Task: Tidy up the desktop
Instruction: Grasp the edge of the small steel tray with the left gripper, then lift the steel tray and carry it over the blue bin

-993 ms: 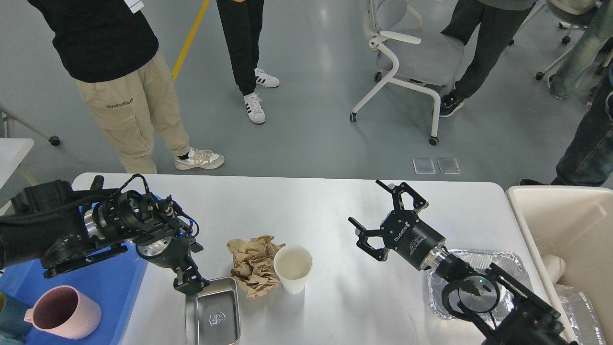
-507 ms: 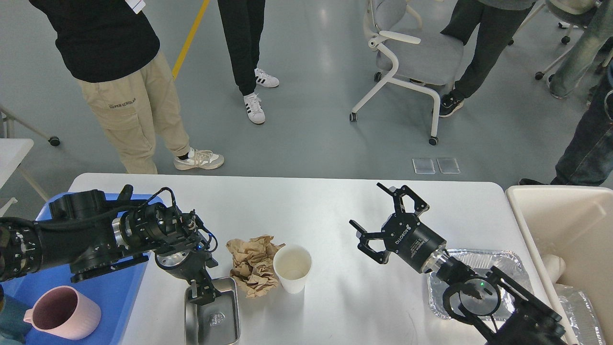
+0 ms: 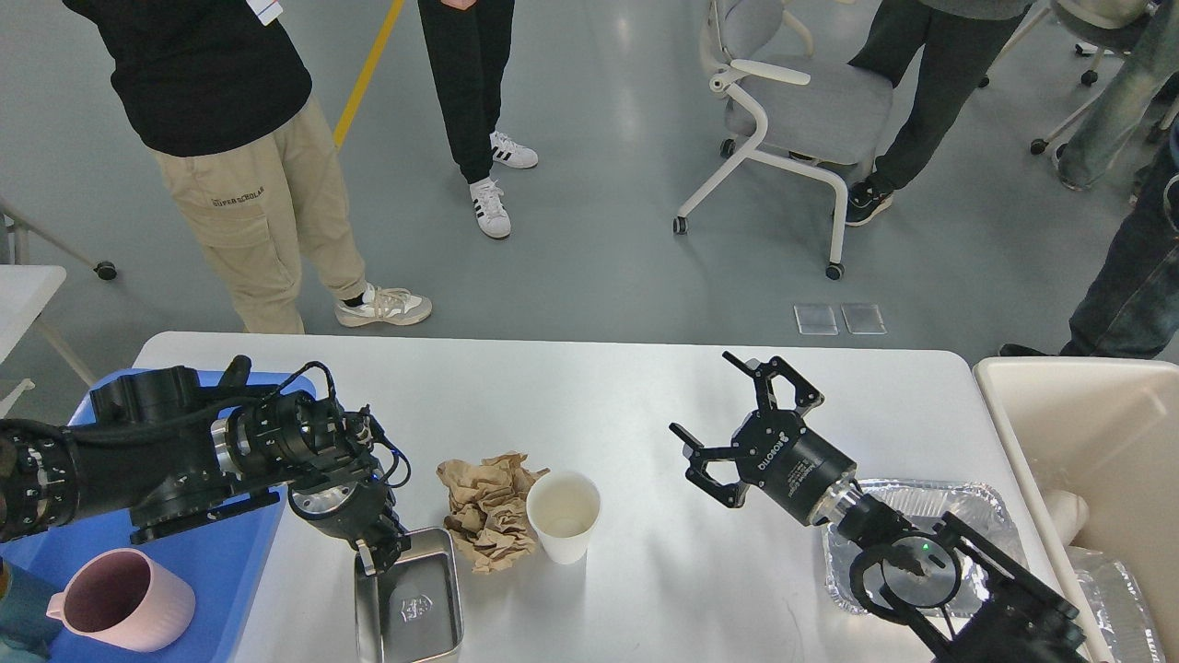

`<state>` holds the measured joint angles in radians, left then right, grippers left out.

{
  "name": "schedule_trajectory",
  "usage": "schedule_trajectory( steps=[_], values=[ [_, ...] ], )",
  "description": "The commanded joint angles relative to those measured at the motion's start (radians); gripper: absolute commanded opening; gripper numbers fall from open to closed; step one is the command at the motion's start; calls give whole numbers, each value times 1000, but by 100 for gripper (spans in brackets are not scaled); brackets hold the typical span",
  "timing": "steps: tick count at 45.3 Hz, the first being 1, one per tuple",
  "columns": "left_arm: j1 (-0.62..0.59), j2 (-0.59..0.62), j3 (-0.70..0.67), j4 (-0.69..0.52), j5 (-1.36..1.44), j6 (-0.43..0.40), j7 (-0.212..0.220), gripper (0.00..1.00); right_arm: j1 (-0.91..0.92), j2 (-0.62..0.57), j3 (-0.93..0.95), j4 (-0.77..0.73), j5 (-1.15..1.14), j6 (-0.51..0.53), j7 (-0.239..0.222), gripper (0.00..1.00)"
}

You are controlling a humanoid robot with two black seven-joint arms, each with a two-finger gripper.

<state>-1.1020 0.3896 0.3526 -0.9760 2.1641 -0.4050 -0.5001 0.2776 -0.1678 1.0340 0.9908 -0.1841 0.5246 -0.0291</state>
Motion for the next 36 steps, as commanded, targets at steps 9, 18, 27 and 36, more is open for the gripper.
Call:
schedule_trajectory(
  steps=[9, 18, 27, 36],
  values=[
    [-13, -1, 3, 6, 5, 2, -20, 0, 0, -1, 1, 0, 0, 0, 0, 100],
    [-22, 2, -7, 0, 0, 3, -29, 0, 0, 2, 0, -1, 0, 0, 0, 100],
    [-61, 46, -32, -72, -29, 3, -60, 0, 0, 2, 0, -1, 0, -2, 0, 100],
    [-73, 181, -67, -260, -55, -5, -55, 1, 3, 2, 0, -3, 0, -3, 0, 100]
  ],
)
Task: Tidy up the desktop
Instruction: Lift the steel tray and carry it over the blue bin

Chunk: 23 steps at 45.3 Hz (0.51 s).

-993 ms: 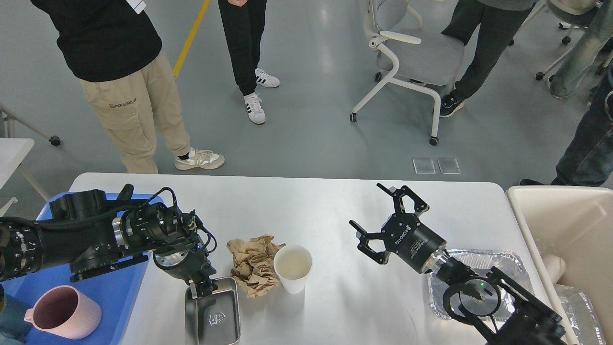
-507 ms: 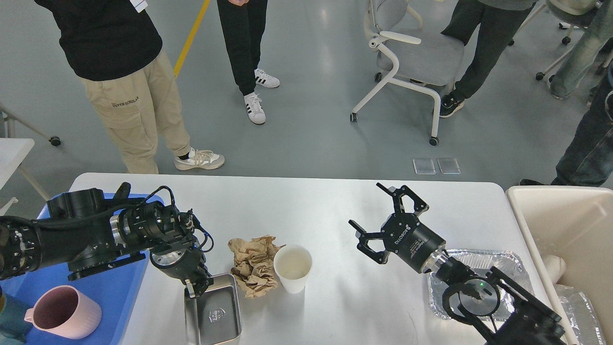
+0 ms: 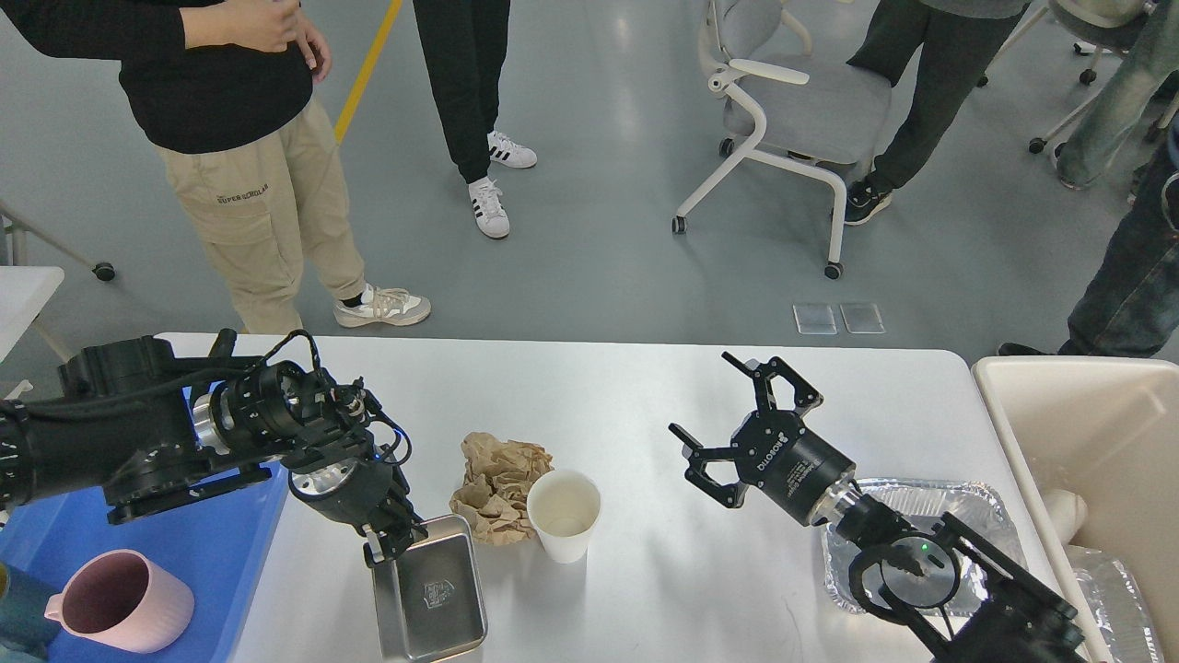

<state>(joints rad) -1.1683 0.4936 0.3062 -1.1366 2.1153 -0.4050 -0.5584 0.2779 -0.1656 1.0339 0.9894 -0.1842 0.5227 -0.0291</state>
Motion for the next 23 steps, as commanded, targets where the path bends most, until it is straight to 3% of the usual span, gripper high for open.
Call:
schedule_trajectory(
  steps=[1, 14, 23],
  values=[
    [-7, 94, -25, -120, -6, -6, 3, 1, 3, 0, 0, 0, 0, -1, 0, 100],
    [-8, 405, -110, -337, -5, -8, 5, 2, 7, 0, -1, -8, -1, -4, 0, 100],
    [25, 621, -225, -365, -26, 17, 0, 2, 7, -3, -1, -5, -3, -4, 0, 100]
  ],
)
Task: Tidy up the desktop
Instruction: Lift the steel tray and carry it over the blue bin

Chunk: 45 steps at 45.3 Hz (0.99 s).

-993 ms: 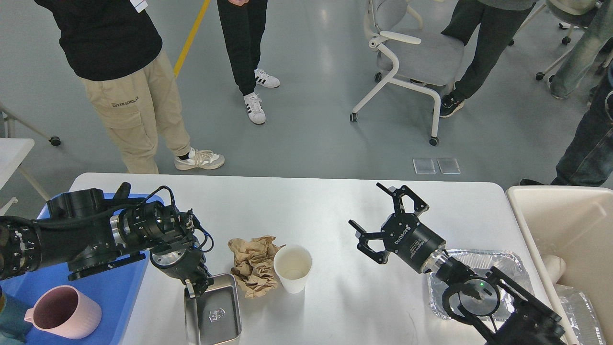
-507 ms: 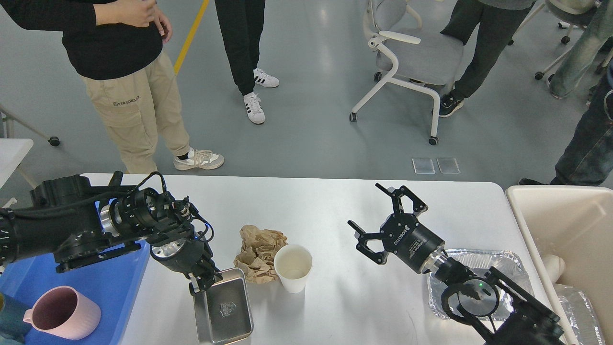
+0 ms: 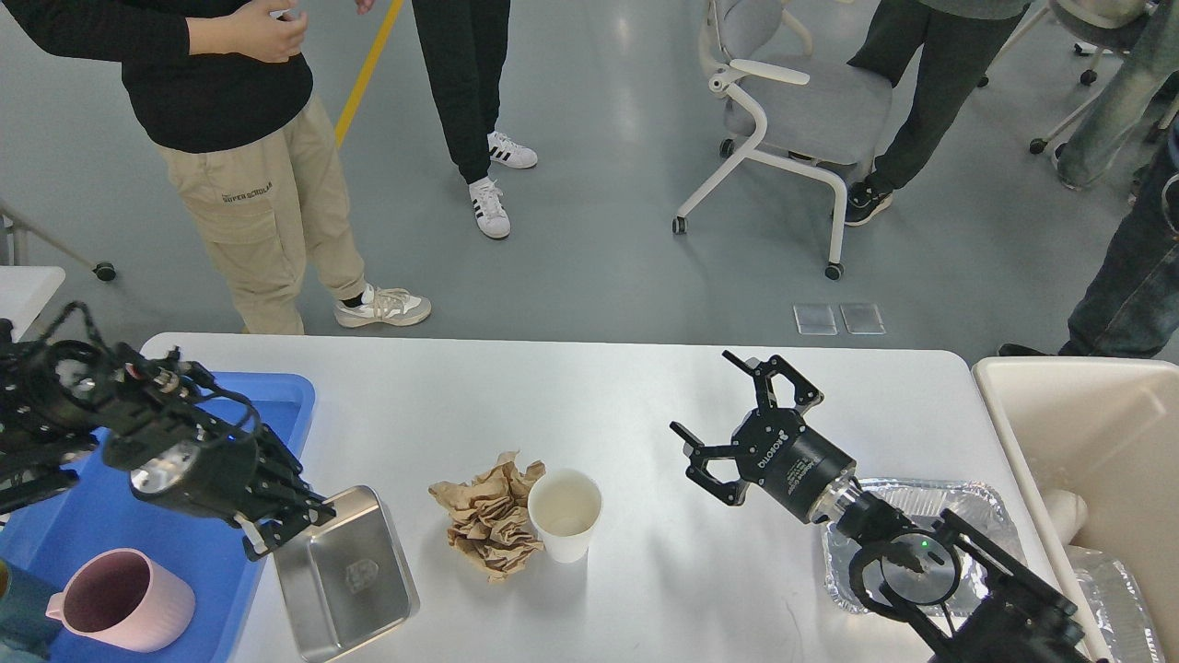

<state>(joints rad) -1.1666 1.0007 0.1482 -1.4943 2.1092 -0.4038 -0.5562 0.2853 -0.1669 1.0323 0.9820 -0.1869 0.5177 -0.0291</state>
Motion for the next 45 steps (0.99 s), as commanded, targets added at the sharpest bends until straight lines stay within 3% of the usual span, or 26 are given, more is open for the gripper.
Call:
schedule_trajectory(
  steps=[1, 16, 23, 37, 45],
  values=[
    [33, 136, -79, -6, -35, 25, -1, 2, -2, -2, 0, 3, 0, -1, 0, 100],
    [182, 303, -130, 77, -305, 192, 38, 2, -6, -6, -1, 4, 0, 1, 0, 100],
    [209, 296, -128, 198, -475, 266, 78, 3, -8, -6, -8, 4, 0, 1, 0, 100],
    [275, 259, -121, 394, -695, 319, 96, 4, -8, -8, -9, 4, 0, 2, 0, 100],
    [337, 173, -128, 613, -756, 352, 93, 4, -9, -6, -11, 3, -2, 2, 0, 100]
  ],
)
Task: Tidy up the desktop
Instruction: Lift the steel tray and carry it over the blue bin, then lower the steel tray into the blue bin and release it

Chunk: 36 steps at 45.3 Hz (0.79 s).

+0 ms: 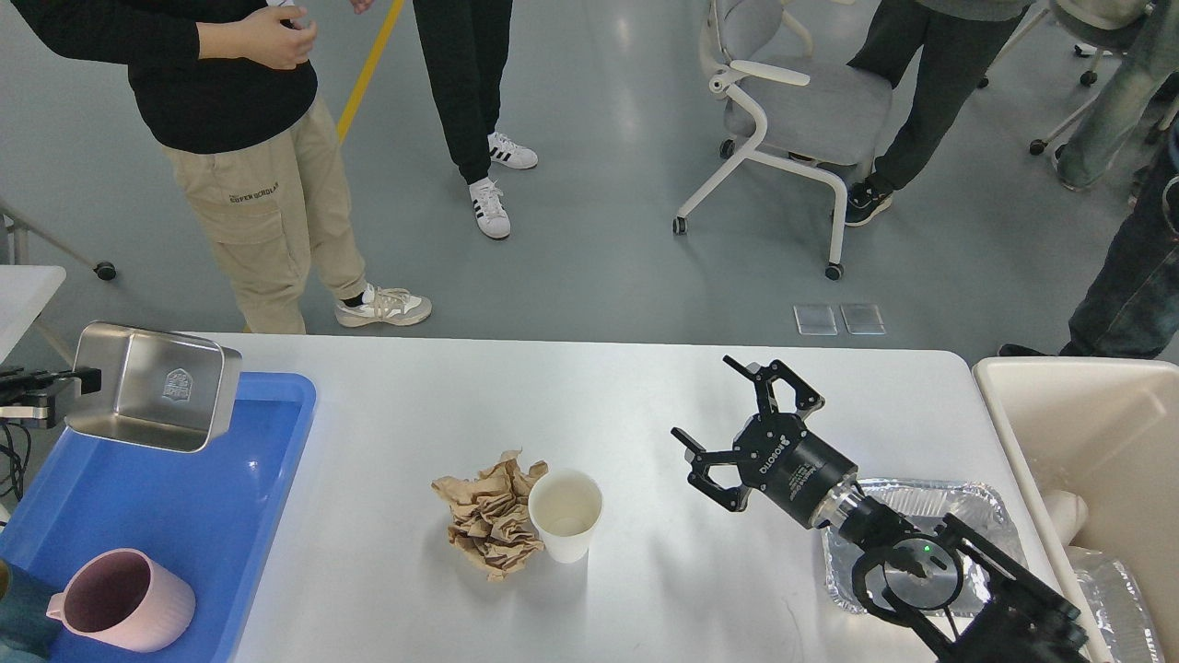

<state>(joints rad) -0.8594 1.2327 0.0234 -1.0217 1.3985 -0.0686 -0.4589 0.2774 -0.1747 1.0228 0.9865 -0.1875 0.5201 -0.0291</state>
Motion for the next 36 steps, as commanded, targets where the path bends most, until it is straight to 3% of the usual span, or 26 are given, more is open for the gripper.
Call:
schedule_trajectory(
  steps=[1, 36],
  values=[
    [31, -73, -2, 169, -56, 16, -9, 4, 0, 1, -1, -2, -1, 0, 0, 100],
    [194, -378, 1, 512, -184, 73, -41, 6, -1, 6, -6, -2, -9, -2, 0, 100]
  ],
)
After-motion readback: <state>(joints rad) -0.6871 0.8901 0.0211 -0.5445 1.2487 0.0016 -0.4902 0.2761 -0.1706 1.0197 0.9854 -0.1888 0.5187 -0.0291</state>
